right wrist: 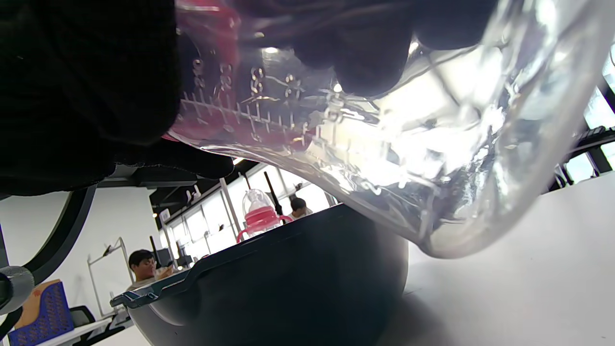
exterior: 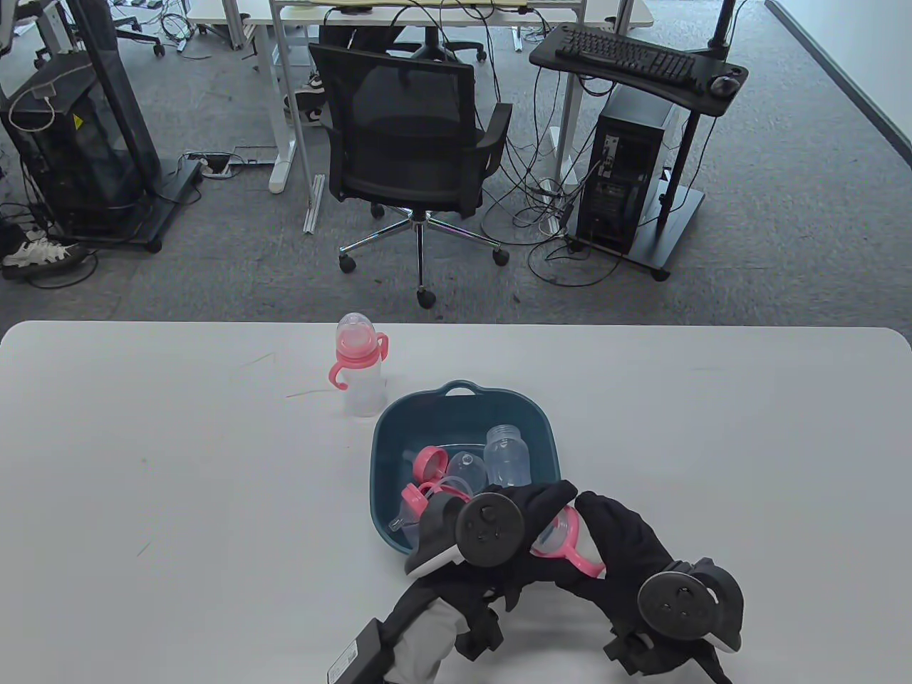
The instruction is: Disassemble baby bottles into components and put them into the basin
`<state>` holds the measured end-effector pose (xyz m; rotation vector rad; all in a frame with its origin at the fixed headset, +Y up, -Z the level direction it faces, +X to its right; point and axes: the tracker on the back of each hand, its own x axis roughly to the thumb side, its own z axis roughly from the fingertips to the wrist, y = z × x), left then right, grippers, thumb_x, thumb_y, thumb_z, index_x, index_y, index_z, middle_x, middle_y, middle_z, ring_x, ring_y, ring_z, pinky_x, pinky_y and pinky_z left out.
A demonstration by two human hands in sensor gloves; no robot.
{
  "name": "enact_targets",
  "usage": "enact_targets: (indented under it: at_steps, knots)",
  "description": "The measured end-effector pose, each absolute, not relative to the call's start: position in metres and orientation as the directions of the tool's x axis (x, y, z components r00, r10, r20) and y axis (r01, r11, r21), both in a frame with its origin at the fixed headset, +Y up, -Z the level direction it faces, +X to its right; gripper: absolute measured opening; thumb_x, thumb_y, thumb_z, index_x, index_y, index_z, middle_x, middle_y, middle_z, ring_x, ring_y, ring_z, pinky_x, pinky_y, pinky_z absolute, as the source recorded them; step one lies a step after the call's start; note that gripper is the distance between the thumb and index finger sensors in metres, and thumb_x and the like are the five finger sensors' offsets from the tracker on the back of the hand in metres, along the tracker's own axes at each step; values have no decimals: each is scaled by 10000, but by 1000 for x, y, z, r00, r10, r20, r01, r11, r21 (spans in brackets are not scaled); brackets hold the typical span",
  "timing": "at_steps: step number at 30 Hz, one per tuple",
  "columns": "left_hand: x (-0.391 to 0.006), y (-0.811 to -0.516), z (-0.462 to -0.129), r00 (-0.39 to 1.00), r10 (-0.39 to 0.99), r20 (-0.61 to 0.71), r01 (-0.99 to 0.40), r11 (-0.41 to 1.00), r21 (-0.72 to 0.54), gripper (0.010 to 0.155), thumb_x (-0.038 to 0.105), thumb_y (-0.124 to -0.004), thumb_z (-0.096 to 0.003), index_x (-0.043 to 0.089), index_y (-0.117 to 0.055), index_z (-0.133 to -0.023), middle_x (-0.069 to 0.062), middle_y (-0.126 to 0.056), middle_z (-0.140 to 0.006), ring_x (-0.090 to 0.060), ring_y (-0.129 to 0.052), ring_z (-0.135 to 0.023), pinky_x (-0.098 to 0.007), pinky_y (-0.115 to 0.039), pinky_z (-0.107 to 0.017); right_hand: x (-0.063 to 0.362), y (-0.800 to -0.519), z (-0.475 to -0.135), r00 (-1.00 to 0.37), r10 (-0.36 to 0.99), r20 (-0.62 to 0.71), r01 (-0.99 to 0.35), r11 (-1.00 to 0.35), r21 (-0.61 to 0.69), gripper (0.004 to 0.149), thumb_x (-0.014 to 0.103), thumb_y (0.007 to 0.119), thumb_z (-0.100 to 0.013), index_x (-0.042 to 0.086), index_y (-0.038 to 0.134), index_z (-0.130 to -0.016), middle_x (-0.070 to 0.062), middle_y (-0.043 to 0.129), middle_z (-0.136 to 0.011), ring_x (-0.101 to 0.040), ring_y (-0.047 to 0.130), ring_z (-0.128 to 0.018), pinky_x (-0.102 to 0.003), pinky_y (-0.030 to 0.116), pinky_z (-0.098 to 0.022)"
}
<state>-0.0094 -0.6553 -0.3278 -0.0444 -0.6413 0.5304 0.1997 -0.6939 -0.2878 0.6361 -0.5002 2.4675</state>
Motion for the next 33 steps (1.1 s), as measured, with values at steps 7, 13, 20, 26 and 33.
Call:
enact_targets:
  at_steps: [7, 13, 20, 26, 33]
  knots:
    - [-16, -650, -329, 658, 513, 551, -494, 847, -197, 897, 633, -887, -345, 387, -478, -1105, 36, -602, -1112, -312, -691, -1071, -609, -430, -786, 201, -693, -288, -744, 412, 526, -585, -782, -215, 928, 491, 934, -402, 111, 455, -1100, -169, 578, -1058, -431, 717, -920, -669, 564, -665]
    - [-20, -647, -330, 651, 531, 543, -511, 835, -203, 898, 613, -907, -341, 388, -487, -1103, 36, -604, -1112, -308, -689, -1077, -612, -426, -787, 203, -693, -289, -746, 419, 518, -589, -778, -219, 929, 493, 933, -402, 111, 454, -1101, -170, 578, -1058, -432, 719, -918, -668, 566, -664]
    - [-24, -646, -331, 654, 537, 533, -517, 831, -202, 901, 602, -923, -337, 383, -497, -1100, 33, -614, -1108, -306, -697, -1075, -610, -426, -788, 206, -692, -290, -752, 421, 507, -587, -777, -227, 931, 494, 934, -401, 108, 456, -1100, -171, 582, -1055, -431, 724, -915, -668, 569, -661]
    - [-30, -643, -332, 653, 555, 515, -538, 819, -200, 903, 597, -926, -337, 382, -494, -1101, 33, -613, -1108, -306, -697, -1074, -609, -422, -789, 218, -693, -294, -780, 416, 467, -570, -780, -258, 931, 494, 932, -403, 104, 454, -1100, -175, 579, -1054, -435, 721, -913, -667, 570, -660]
    - [-49, -633, -334, 642, 596, 481, -602, 781, -165, 897, 578, -933, -342, 388, -492, -1100, 34, -596, -1116, -304, -678, -1086, -610, -405, -795, 224, -694, -296, -788, 428, 443, -570, -780, -259, 931, 494, 933, -402, 103, 455, -1099, -176, 583, -1053, -435, 723, -912, -667, 572, -658]
